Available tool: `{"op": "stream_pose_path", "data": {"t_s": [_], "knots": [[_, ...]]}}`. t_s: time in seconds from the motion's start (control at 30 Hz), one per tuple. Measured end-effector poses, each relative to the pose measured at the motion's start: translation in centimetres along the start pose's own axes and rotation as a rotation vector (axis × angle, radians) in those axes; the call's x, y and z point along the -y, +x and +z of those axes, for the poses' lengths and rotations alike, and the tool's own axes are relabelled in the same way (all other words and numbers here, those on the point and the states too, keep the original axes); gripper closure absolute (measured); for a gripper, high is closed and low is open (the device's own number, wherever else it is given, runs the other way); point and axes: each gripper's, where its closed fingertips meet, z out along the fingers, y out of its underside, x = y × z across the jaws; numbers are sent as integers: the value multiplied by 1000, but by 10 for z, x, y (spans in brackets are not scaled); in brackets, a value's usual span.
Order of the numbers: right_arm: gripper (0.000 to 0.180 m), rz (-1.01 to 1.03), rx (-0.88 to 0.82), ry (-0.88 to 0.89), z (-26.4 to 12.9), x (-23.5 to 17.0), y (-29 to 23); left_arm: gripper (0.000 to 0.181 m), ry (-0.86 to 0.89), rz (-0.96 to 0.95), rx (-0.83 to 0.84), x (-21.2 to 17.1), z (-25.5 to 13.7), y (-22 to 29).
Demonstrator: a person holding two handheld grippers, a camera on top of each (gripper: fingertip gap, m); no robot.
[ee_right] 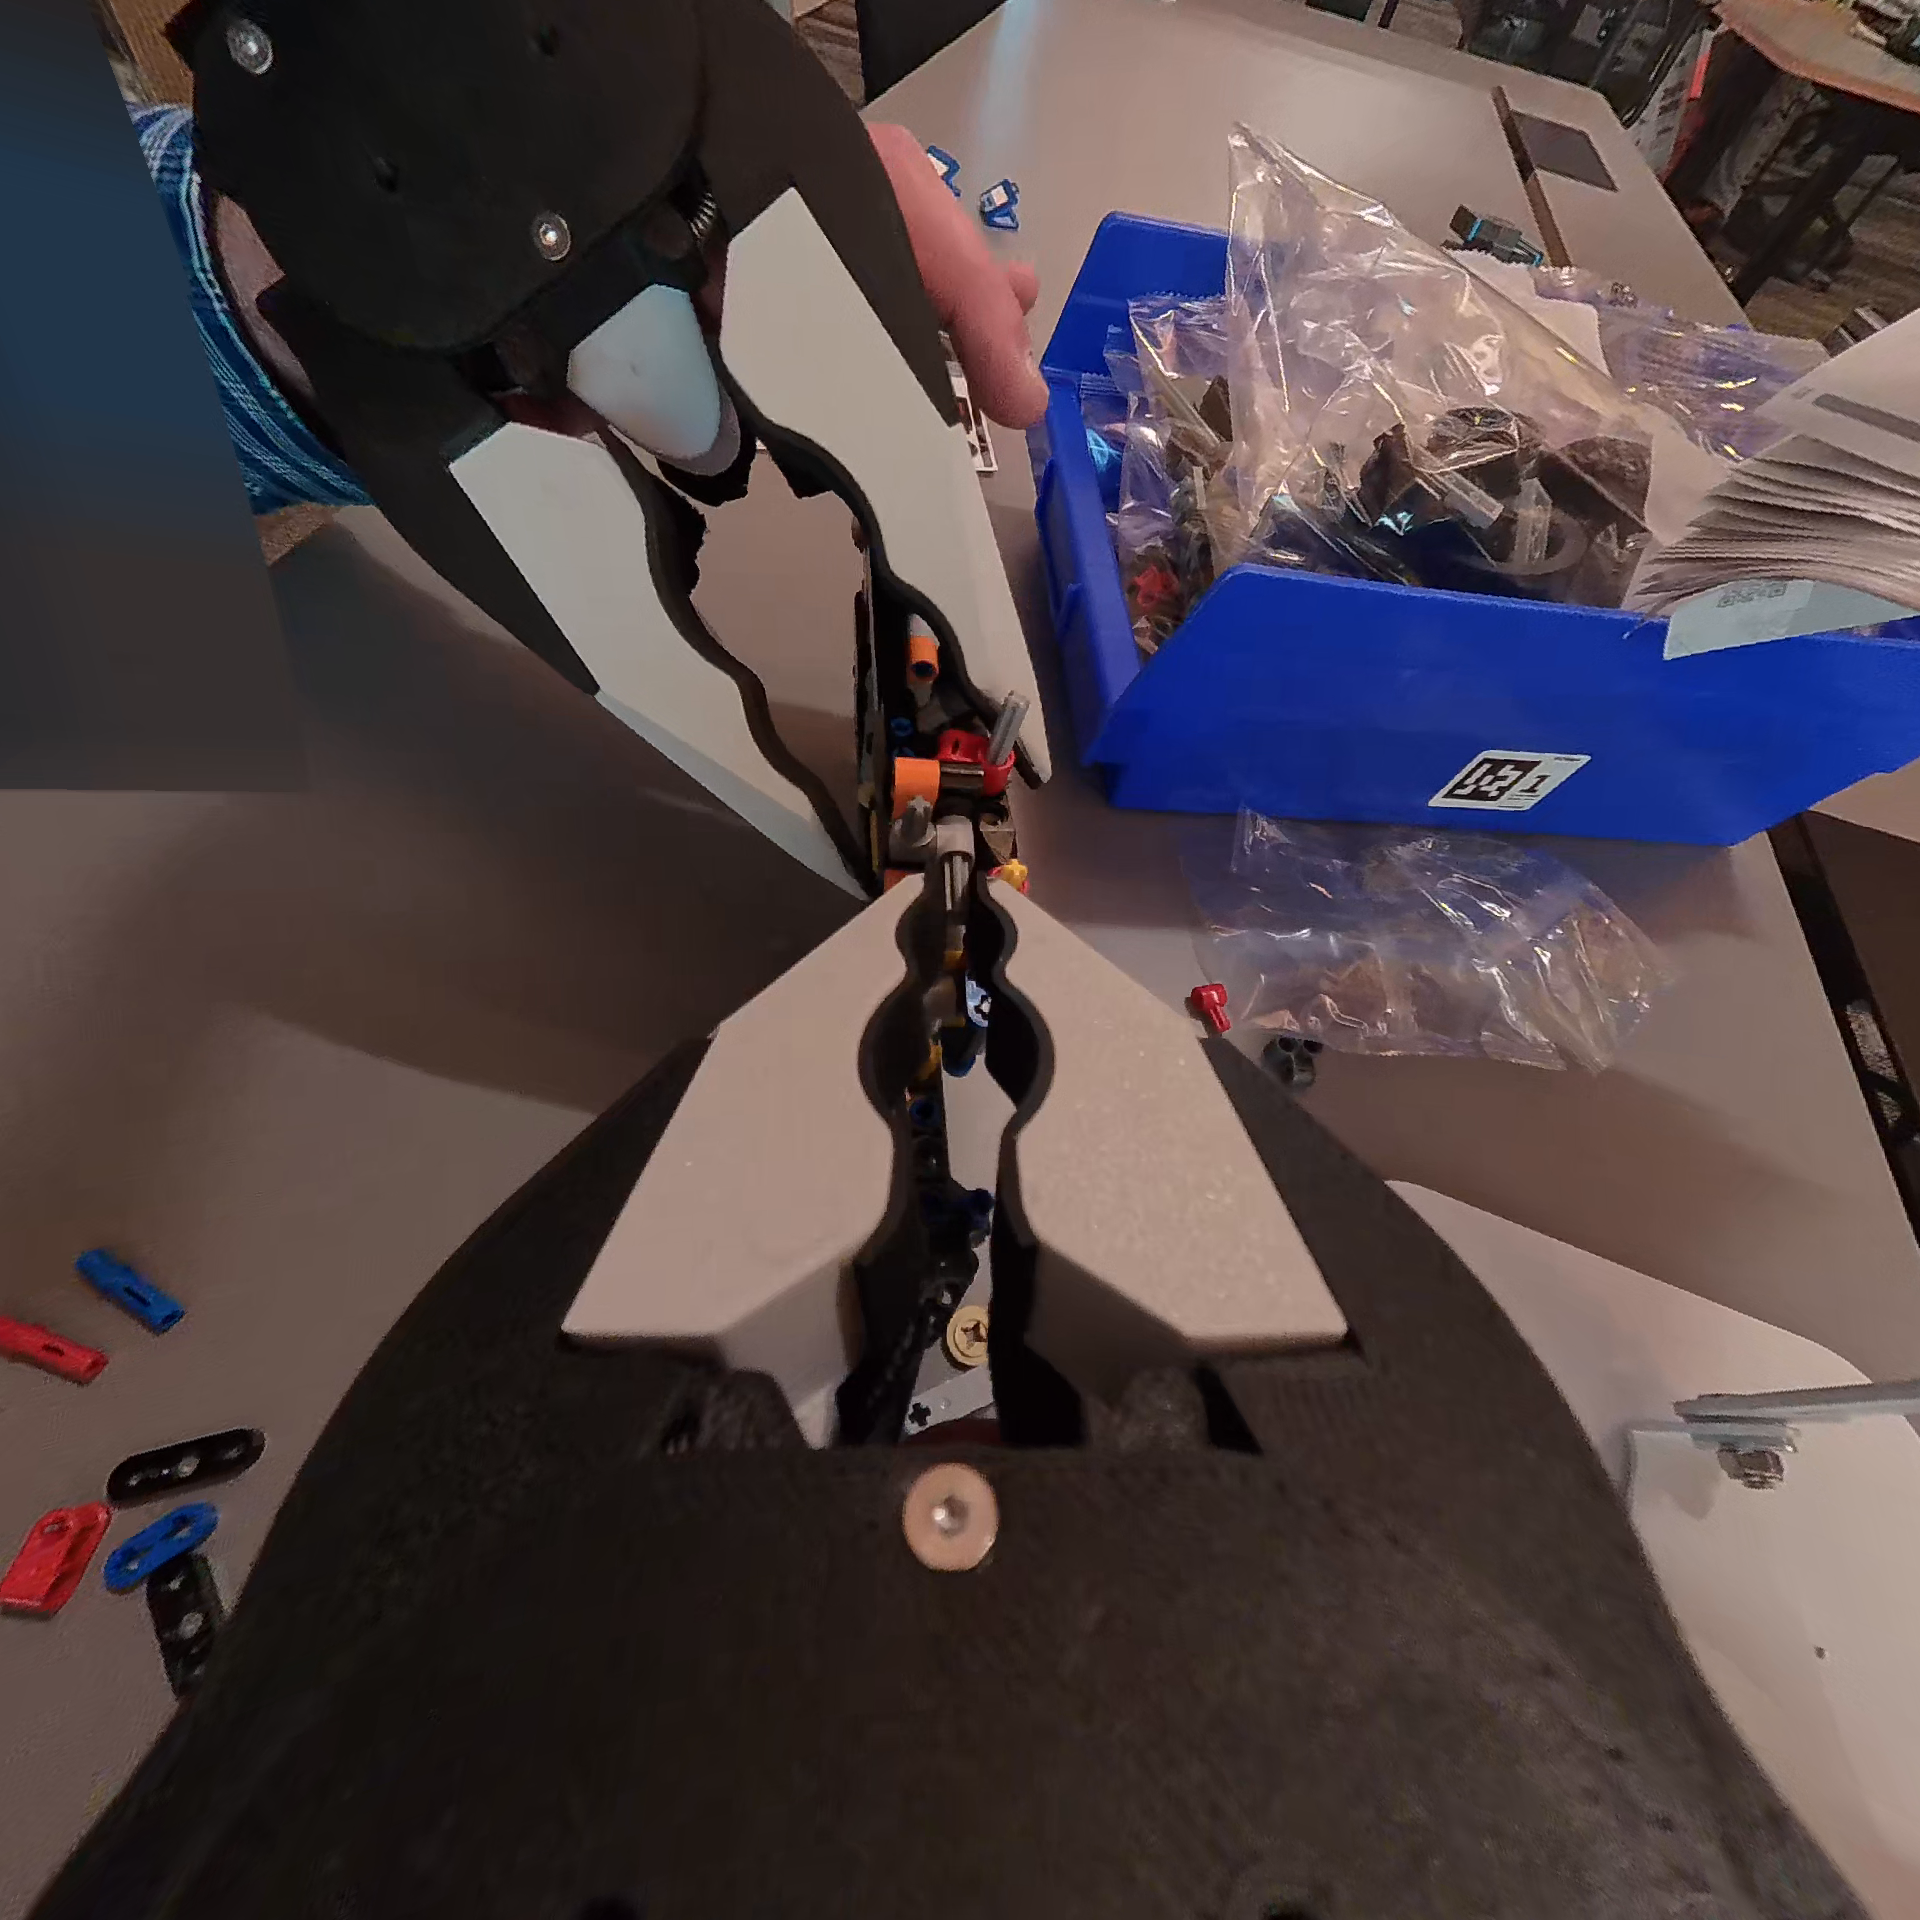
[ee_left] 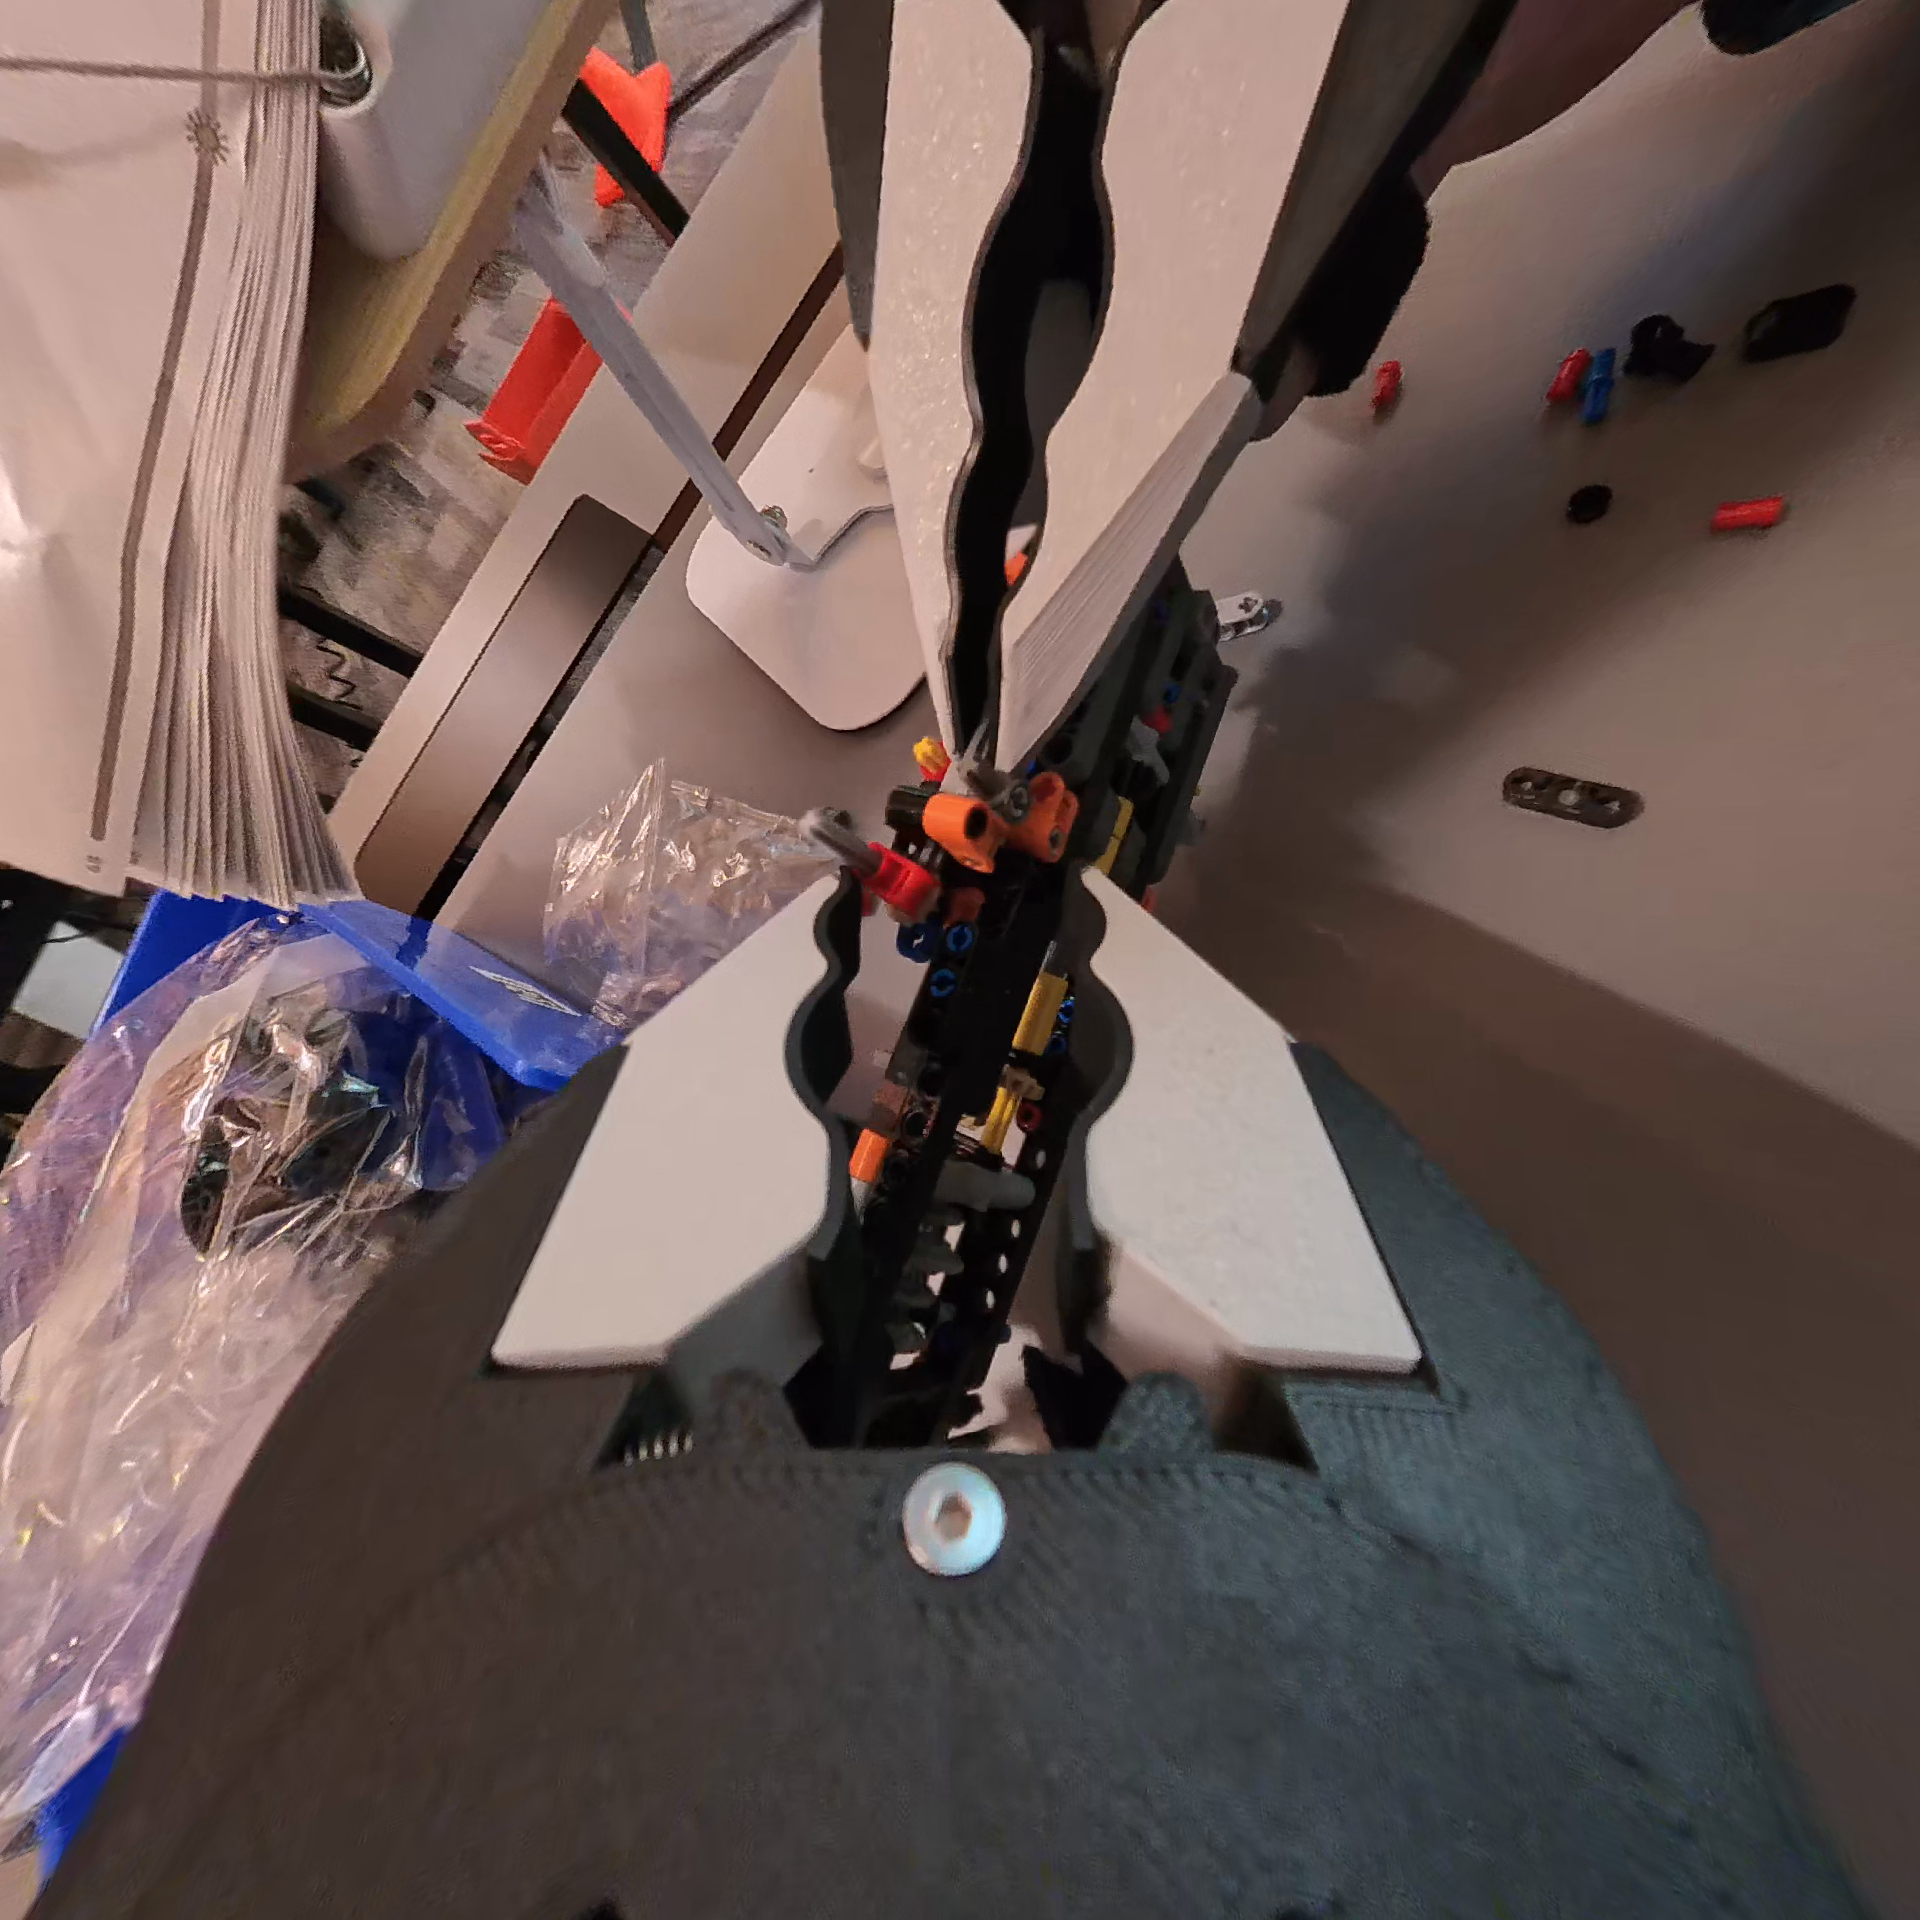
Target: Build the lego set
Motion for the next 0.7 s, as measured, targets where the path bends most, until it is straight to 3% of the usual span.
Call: {"op": "stream_pose_path", "data": {"t_s": [0.03,0.57,0.7], "knots": [[178,3,1,2,0,0,0,144,-3,6,7,0,0,0],[178,2,5,17,1,1,-1,136,-57,102,123,1,-5,-5],[178,5,5,18,1,1,-1,145,-85,116,119,0,-7,-2]]}}
